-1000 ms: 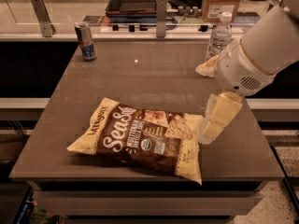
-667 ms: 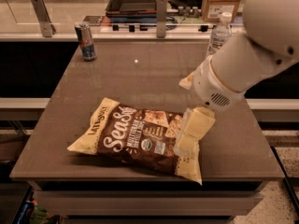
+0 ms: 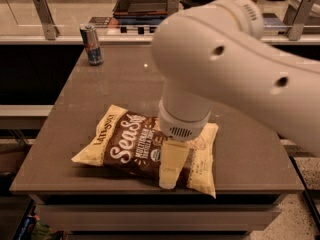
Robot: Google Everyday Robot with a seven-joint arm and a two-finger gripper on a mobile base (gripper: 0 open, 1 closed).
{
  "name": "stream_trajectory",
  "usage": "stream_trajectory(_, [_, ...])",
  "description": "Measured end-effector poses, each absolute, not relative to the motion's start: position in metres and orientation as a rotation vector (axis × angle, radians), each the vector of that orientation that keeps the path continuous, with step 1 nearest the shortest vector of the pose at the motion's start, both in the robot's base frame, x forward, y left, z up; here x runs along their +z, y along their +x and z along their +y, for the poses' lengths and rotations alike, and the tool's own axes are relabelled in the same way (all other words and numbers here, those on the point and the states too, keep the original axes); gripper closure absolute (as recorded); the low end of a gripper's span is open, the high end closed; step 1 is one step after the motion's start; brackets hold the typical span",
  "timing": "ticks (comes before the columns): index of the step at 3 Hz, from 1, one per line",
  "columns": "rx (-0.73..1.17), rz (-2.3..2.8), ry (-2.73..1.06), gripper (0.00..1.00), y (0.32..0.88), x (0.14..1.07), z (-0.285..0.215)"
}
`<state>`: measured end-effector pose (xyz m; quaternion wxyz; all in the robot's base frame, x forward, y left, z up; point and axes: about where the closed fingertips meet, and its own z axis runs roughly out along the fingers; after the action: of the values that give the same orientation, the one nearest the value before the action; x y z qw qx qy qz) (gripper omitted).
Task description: Move brown chip bag near redbull can
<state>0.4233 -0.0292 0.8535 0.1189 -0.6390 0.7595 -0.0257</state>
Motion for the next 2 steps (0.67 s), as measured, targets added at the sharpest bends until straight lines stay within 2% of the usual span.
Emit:
stream_trajectory(1, [-0.193, 2.338, -1.888, 0.0, 0.419, 0.8272, -0.0168])
stream_trajectory(2, [-0.193, 2.407, -1.791, 0.19, 0.4194, 0.8279, -0.0169])
